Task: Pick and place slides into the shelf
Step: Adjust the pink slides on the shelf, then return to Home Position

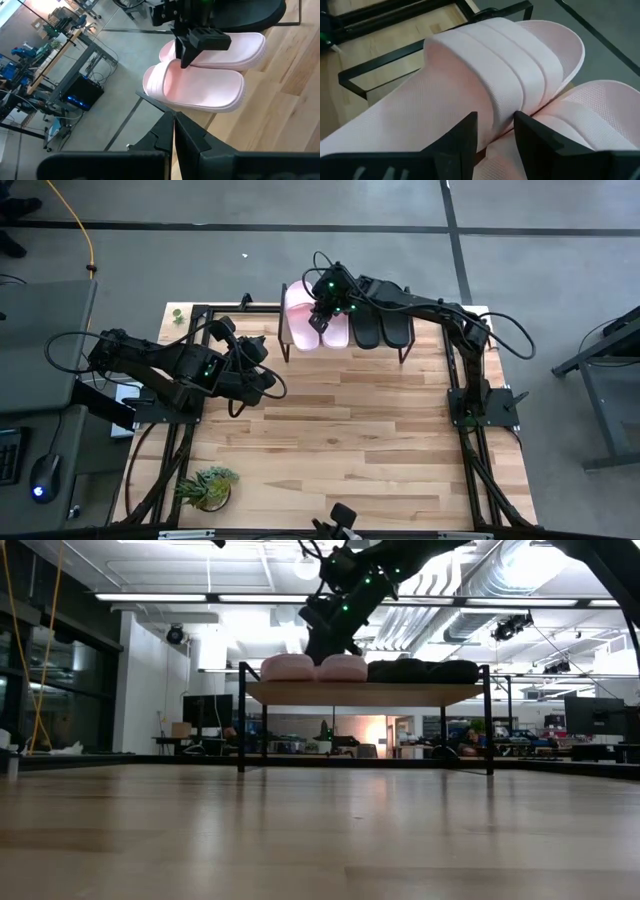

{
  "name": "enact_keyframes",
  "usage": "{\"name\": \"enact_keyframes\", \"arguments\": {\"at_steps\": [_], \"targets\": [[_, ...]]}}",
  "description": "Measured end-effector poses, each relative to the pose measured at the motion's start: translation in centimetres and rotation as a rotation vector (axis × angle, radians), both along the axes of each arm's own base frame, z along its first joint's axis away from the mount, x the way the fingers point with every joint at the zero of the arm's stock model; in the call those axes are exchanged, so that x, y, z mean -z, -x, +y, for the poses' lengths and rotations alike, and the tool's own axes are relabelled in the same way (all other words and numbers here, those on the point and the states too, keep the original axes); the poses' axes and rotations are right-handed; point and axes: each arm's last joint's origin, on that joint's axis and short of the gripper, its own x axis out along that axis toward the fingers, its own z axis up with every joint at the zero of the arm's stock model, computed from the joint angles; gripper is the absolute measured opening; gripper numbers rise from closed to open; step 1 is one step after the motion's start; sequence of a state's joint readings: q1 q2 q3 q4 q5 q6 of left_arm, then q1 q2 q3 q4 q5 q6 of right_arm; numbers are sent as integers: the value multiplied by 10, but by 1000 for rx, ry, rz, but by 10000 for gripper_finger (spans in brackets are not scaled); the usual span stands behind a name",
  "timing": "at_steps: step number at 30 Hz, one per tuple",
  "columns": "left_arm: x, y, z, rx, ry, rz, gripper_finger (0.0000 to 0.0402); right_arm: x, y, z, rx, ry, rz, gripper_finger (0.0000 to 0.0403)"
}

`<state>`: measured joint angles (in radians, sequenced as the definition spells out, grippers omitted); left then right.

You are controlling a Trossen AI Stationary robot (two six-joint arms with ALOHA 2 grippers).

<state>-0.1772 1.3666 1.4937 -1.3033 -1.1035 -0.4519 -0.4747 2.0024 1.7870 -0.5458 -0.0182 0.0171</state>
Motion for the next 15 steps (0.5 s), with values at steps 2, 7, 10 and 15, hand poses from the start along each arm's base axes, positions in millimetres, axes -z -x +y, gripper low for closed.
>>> {"name": "enact_keyframes", "arguments": {"at_steps": [2,7,10,15], "targets": [[0,0,0,0,0,1,5,-7,2,2,1,10,-18,119],[0,0,0,0,0,2,5,-26,10,10,-1,36,-39,119],[0,0,0,0,-5,3,5,-40,16,17,-8,68,-59,119],[-3,3,1,-1,-6,-10,5,-60,25,27,-17,93,-84,119]]}}
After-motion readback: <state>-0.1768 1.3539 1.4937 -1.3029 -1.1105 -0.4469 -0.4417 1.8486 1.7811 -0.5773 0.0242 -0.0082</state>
